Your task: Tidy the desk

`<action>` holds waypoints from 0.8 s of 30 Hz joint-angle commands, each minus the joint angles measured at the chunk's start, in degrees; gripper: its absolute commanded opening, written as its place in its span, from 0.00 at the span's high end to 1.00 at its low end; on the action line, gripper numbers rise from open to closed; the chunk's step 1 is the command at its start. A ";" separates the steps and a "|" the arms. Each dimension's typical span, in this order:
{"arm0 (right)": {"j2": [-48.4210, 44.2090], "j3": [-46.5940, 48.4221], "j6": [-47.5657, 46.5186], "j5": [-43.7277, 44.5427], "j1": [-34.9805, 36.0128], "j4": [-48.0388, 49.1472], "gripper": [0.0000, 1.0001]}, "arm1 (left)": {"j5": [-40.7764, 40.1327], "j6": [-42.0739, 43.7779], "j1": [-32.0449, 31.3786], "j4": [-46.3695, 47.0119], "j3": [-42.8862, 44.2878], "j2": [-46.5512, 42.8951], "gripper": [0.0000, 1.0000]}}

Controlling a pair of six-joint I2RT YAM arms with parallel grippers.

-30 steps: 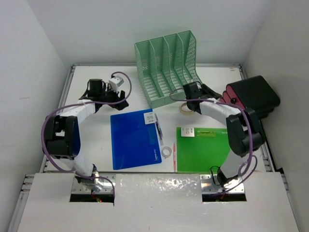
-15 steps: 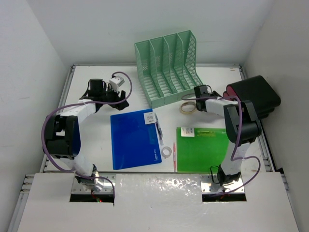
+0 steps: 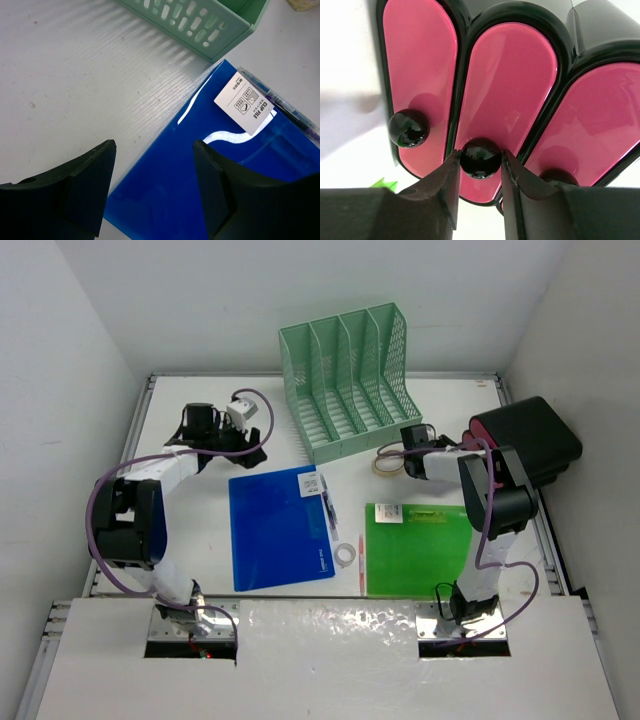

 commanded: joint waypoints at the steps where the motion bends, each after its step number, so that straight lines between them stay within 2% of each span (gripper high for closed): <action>1: -1.49 -0.49 -2.02 2.83 -0.32 5.38 0.72 | -0.53 0.75 -0.56 0.09 2.14 -2.88 0.39; 5: -2.81 -1.54 -1.59 2.92 -0.15 8.02 0.93 | -1.58 0.84 -0.56 -2.45 3.54 -4.02 0.39; 7: -2.99 -1.37 -0.54 2.74 -0.14 6.54 0.98 | -3.94 0.75 -0.47 -3.42 4.15 -4.11 0.40; 8: -2.99 -1.11 0.08 2.74 0.03 5.74 0.99 | -9.09 0.58 -0.38 -3.34 4.51 -4.20 0.40; 13: -3.16 -0.76 2.89 3.18 3.89 3.28 1.00 | -27.30 -0.13 2.86 -0.35 4.59 -5.25 0.41; 16: -3.69 0.21 6.40 3.62 5.92 -0.75 1.00 | -31.45 0.31 4.70 -0.35 4.07 -5.43 0.42; 24: -4.04 1.27 12.56 5.11 11.01 -8.14 1.00 | -28.21 0.14 4.72 -0.52 2.31 -5.08 0.42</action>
